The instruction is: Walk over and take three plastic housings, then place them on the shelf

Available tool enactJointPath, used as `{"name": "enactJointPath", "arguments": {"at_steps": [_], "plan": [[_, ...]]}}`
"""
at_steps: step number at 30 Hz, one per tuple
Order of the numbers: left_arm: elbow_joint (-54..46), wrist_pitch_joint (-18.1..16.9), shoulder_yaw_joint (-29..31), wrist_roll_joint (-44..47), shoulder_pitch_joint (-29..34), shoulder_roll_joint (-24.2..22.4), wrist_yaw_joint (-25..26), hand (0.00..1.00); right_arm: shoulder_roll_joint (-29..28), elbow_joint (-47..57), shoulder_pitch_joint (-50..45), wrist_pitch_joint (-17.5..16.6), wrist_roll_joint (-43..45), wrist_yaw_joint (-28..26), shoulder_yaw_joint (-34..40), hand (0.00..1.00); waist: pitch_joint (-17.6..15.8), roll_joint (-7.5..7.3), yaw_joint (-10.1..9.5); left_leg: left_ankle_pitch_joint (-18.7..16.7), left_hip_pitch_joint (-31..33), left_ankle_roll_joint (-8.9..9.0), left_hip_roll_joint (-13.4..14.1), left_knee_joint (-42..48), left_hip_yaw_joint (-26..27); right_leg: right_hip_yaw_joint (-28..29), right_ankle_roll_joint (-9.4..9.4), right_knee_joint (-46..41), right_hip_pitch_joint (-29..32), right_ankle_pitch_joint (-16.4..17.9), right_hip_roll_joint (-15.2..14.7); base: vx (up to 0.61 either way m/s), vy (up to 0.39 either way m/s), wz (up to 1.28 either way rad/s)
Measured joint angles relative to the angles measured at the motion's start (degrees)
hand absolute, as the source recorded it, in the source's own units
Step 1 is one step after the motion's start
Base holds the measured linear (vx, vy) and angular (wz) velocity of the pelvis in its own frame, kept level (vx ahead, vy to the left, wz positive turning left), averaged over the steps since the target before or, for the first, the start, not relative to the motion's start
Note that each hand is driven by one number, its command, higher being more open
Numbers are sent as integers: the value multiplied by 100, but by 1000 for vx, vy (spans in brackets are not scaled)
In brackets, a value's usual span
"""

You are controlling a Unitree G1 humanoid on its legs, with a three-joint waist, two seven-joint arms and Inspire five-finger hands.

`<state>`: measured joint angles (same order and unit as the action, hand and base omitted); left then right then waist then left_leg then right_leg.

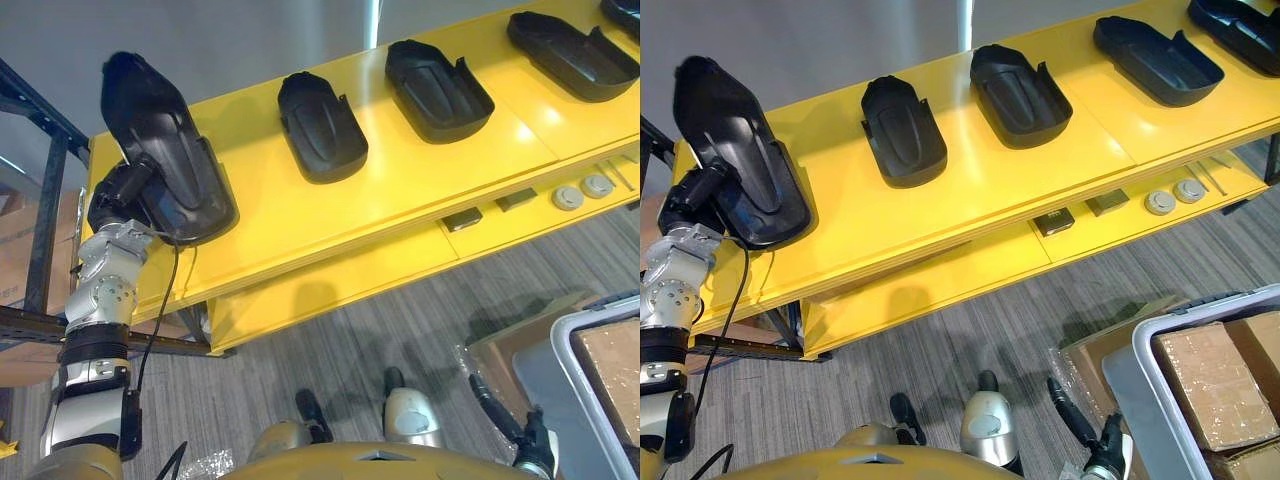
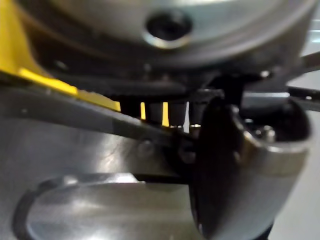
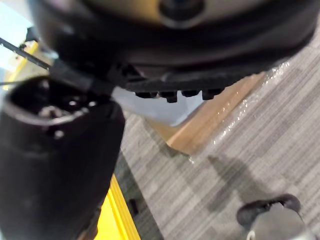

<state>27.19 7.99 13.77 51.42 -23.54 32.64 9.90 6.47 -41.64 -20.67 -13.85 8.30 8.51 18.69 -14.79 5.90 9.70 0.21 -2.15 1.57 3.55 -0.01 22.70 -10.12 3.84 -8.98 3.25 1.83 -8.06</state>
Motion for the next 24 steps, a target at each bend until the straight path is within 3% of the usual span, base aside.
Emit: {"name": "enactJointPath", "arguments": {"at_steps": [6, 13, 14, 24], "plan": [[86, 83, -314, -25, -402, 106, -159, 0, 79, -330, 588, 4, 122, -588, -574, 100, -387, -23, -46, 43, 305, 26, -63, 85, -302, -253, 6, -451, 278, 229, -156, -49, -18, 26], [-189, 55, -667, -205, -1039, 179, -194, 0, 243, -309, 1115, 3, 505, -637, -1047, 100, -678, -198, -270, 192, 598, 44, -92, 73, -605, -551, -78, -937, 577, 462, -296, -9, -37, 28], [-200, 51, -697, -283, -1098, 179, -187, 100, 249, -300, 1144, 3, 580, -622, -1078, 100, -702, -236, -321, 188, 592, 59, -75, 69, -604, -550, -96, -969, 583, 488, -294, 18, -21, 5], [-142, 105, -731, -714, -1447, 325, -12, 100, 268, -264, 1124, 94, 673, -558, -1143, 100, -888, -365, -349, 144, 571, 59, 13, 38, -369, -519, -98, -991, 602, 505, -278, 2, 0, -1]]}}
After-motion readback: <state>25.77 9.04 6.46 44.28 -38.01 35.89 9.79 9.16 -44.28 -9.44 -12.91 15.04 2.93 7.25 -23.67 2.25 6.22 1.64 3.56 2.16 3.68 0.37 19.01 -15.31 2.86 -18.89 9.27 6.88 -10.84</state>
